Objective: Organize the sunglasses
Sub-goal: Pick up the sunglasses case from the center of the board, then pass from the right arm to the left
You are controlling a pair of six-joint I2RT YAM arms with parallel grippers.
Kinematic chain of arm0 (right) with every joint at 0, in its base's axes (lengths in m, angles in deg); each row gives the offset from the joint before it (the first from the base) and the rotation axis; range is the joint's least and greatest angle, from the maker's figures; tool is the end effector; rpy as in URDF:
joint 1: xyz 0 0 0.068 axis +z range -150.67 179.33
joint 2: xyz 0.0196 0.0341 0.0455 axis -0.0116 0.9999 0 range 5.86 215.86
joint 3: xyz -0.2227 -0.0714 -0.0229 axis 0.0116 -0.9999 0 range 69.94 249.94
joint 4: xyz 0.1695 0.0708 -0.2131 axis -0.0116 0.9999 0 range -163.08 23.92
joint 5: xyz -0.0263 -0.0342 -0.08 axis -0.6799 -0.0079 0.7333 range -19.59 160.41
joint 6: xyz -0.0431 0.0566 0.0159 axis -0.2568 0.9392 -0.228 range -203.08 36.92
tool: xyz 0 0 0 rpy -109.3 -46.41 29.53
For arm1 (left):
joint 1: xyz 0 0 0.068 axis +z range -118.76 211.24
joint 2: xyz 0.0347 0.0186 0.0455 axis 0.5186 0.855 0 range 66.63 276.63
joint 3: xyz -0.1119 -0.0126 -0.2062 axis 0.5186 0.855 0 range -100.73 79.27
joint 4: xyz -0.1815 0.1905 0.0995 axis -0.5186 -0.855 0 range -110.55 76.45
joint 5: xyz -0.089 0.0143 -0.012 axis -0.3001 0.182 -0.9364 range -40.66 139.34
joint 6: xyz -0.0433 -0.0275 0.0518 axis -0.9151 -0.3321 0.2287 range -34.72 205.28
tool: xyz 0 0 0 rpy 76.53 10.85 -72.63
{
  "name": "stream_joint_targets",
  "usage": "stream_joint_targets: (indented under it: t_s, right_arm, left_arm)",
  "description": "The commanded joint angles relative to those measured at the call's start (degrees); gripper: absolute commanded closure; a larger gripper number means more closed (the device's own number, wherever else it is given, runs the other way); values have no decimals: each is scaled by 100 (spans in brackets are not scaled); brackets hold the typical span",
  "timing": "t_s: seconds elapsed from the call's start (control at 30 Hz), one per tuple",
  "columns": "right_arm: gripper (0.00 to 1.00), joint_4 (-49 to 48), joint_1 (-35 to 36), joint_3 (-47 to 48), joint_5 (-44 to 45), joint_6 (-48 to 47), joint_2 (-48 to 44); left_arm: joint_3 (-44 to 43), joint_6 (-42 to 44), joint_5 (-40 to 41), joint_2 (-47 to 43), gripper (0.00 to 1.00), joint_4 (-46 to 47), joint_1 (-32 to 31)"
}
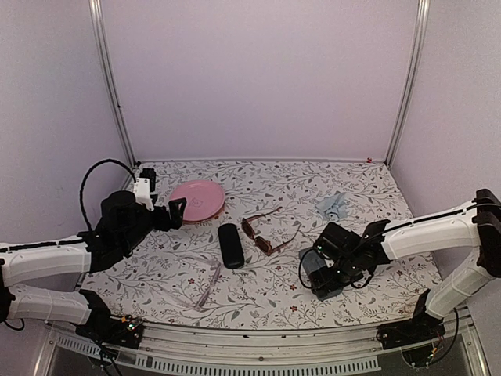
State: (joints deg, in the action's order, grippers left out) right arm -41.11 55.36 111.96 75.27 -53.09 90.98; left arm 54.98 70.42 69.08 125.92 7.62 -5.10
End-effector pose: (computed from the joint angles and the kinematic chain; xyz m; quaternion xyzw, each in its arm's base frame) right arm 0.1556 0.2217 0.0696 -0.2178 0.9664 0.0577 0.1236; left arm 0.2416 -0.1524 0.1719 0.0406 0.7816 -0.1408 0.6064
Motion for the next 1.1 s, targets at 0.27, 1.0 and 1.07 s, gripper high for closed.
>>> stream_joint_targets:
  t_s: [0.27,1.0,1.07]
  right_arm:
    - [12,-64,60,200,250,-224,-66]
    - [46,-754,63,1203,-375,-1253,-122]
    - [47,-891,58,1423,-657,-1485,-160]
  left_arm:
    - [-111,62,-71,75,1,67,-102]
    - [-61,390,-1663,3,1,354,-131]
    - [-62,519,-2221,60,1,505,-160]
